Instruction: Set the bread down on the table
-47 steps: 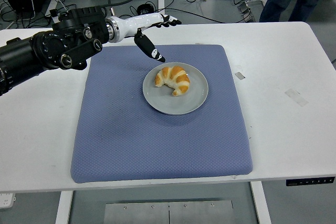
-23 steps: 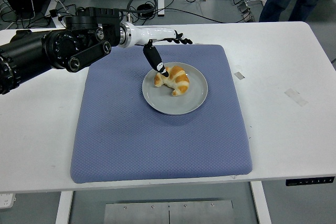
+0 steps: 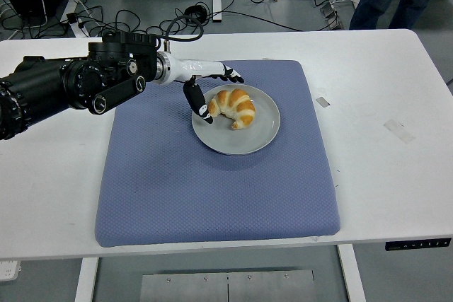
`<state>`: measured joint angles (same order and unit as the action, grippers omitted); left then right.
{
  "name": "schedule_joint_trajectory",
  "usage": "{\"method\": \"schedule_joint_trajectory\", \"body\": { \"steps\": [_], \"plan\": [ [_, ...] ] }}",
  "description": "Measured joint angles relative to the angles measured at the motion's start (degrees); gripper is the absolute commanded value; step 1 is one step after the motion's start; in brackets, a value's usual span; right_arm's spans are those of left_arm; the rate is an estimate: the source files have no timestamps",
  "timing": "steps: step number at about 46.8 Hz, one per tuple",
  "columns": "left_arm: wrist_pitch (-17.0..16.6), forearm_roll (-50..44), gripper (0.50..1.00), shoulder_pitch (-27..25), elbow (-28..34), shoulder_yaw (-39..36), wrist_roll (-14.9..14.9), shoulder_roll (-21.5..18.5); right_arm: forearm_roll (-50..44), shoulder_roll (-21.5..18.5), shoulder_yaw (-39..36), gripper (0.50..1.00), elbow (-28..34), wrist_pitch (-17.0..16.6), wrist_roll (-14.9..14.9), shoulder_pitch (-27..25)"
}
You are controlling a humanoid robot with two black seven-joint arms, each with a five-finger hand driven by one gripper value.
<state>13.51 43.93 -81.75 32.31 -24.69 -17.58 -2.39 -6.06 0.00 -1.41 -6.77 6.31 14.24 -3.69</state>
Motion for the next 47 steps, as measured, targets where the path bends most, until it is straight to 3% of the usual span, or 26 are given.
{"method": "schedule_joint_trajectory", "body": {
  "steps": [20,26,31,40,47],
  "plan": [
    [-1.56,-0.01,0.966,0.42,-0.51,0.09,-0.14,2.37,0.00,0.00,0.00,1.000,0.00,-0.01,0.00,-0.01],
    [-2.35,0.03,0.927,0.95,-0.62,0.04,-0.17,2.40,0.00,0.00,0.00,1.000,0.00,-0.02,0.00,-0.02],
    [-3.36,0.19,0.831,1.57,-0.69,-0.07,-0.26,2.39,0.00,0.00,0.00,1.000,0.00,-0.02,0.00,0.00],
    [-5.75,1.74,0.742,1.69,-1.17,-0.10,-0.45,2.39,0.00,0.00,0.00,1.000,0.00,-0.01,0.00,-0.01],
    [-6.60,2.12,0.728,1.82,-1.46,-0.10,-0.70,2.39,0.00,0.00,0.00,1.000,0.00,-0.01,0.00,0.00]
  ]
}}
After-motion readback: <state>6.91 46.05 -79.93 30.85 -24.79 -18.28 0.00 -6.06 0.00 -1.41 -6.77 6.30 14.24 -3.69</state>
